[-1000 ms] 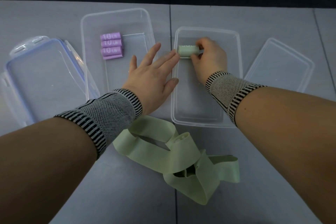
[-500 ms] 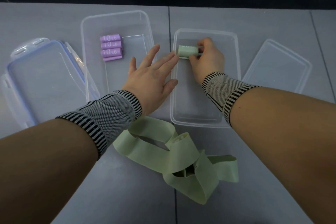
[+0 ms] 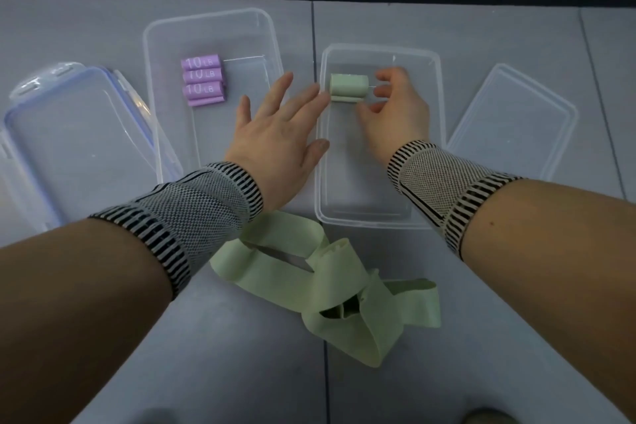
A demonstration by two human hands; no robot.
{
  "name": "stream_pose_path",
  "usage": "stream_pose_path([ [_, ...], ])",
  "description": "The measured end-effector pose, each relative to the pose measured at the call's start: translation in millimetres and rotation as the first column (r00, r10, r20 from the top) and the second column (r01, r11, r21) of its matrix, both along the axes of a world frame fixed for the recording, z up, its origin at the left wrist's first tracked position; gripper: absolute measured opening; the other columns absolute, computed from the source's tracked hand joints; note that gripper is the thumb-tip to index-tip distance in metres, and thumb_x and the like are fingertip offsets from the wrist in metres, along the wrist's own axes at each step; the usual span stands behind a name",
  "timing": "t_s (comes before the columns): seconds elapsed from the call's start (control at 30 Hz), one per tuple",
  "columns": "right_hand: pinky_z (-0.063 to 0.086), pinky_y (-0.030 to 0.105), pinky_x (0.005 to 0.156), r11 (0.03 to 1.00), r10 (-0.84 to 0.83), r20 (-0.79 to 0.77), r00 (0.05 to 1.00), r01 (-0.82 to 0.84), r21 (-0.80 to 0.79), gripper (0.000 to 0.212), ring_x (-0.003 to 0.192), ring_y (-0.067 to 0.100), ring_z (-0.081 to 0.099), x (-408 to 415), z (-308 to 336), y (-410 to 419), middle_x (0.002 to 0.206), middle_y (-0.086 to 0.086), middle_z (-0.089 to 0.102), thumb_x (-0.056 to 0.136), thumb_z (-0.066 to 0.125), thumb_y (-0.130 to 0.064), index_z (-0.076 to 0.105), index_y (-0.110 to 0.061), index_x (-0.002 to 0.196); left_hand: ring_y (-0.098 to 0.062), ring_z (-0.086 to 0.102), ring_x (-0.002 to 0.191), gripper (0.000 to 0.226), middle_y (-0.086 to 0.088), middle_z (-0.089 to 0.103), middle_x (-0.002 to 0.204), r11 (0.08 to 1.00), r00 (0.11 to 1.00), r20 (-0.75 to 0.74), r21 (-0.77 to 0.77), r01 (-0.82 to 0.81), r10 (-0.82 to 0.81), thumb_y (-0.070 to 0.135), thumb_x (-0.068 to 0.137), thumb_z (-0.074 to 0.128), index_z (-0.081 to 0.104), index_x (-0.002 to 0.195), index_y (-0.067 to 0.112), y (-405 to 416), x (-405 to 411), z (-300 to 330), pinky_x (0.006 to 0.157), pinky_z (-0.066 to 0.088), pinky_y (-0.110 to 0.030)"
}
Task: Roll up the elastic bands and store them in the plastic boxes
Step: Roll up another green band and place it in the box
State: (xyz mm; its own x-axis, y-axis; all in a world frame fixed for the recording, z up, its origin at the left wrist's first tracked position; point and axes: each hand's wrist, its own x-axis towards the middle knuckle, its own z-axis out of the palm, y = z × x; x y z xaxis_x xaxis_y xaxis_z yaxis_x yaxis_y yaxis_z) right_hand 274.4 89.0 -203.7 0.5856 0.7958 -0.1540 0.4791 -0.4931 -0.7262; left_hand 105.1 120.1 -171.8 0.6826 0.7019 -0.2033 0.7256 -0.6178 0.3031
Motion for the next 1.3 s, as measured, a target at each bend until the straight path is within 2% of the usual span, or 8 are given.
stream_pose_path([
  [0.23,0.05,0.022,0.085,0.997,-0.017,-0.09,0.996,0.023,0.071,0.038,0.083,0.0,0.06,-20,52,-59,0.106,-0.011,0.056,0.086,0.065,-0.023,0.051,-0.025,0.12,-0.03,0.018,0.143,0.055,-0.003,0.036,0.15,0.993,0.98,0.166,0.07,0.098,-0.108,0.038,0.091,0.035,0.039,0.141,0.014,-47,-27,22,0.11,0.026,-0.056],
  [0.4,0.048,0.007,0.071,0.998,-0.002,-0.108,0.994,0.009,0.066,0.027,0.073,-0.004,0.057,-36,74,-132,0.095,-0.016,0.06,0.085,0.066,-0.022,0.056,-0.028,0.11,-0.035,0.035,0.133,0.054,-0.008,0.046,0.142,0.986,0.982,0.096,0.05,0.157,-0.161,0.036,0.087,0.037,0.046,0.134,0.011,-98,-73,20,0.1,0.04,-0.057],
  [0.6,0.049,0.019,0.074,0.999,0.003,-0.037,0.999,-0.005,-0.053,0.003,0.073,0.006,0.059,-54,81,-204,0.076,-0.013,0.062,0.085,0.066,-0.023,0.066,-0.021,0.087,-0.037,0.043,0.127,0.046,-0.009,0.053,0.136,0.999,0.992,0.127,0.048,-0.025,0.019,0.023,0.085,0.052,0.053,0.13,0.012,-152,-117,30,0.102,0.04,-0.054],
  [0.77,0.05,0.031,0.085,0.986,0.022,-0.033,0.999,-0.027,-0.163,0.015,0.08,0.012,0.06,-64,56,-229,0.092,-0.005,0.066,0.084,0.066,-0.023,0.065,-0.018,0.098,-0.033,0.042,0.127,0.052,-0.008,0.052,0.137,0.999,0.996,0.087,-0.035,-0.023,0.026,0.015,0.081,0.069,0.054,0.13,0.013,-189,-128,20,0.108,0.029,-0.037],
  [0.9,0.041,0.028,0.091,0.929,0.268,0.009,0.963,-0.256,-0.267,0.043,0.106,0.02,0.056,-70,36,-205,0.121,0.002,0.057,0.084,0.064,-0.026,0.054,-0.02,0.126,-0.033,0.041,0.128,0.052,-0.01,0.047,0.14,0.993,0.989,0.129,-0.093,-0.066,0.078,0.02,0.08,0.067,0.054,0.131,0.019,-170,-104,5,0.109,0.031,-0.041],
  [0.97,0.043,0.029,0.09,0.893,0.332,-0.02,0.943,-0.322,-0.314,0.042,0.104,0.022,0.058,-73,25,-201,0.116,0.004,0.062,0.084,0.063,-0.022,0.056,-0.018,0.125,-0.033,0.034,0.132,0.052,-0.01,0.038,0.147,0.993,0.993,0.117,-0.113,-0.01,0.024,0.028,0.082,0.062,0.052,0.132,0.026,-170,-82,3,0.11,0.031,-0.046],
  [1.1,0.043,0.027,0.081,0.893,0.296,0.027,0.955,-0.267,-0.362,0.017,0.094,0.024,0.062,-62,18,-217,0.097,0.004,0.069,0.085,0.062,-0.02,0.068,-0.015,0.1,-0.024,0.011,0.143,0.058,0.001,0.014,0.157,0.991,0.989,-0.14,-0.134,0.026,-0.045,0.04,0.088,0.052,0.033,0.143,0.036,-175,-61,-6,0.113,0.022,-0.044],
  [1.3,0.037,0.022,0.08,0.929,0.235,0.022,0.972,-0.218,-0.298,0.048,0.09,0.013,0.052,-46,24,-243,0.11,0.003,0.058,0.078,0.07,-0.044,0.058,-0.017,0.116,-0.03,0.043,0.12,0.047,-0.008,0.042,0.135,0.976,0.982,-0.077,-0.118,-0.18,0.172,0.028,0.088,0.056,0.05,0.135,0.022,-171,-95,1,0.097,0.038,-0.039],
])
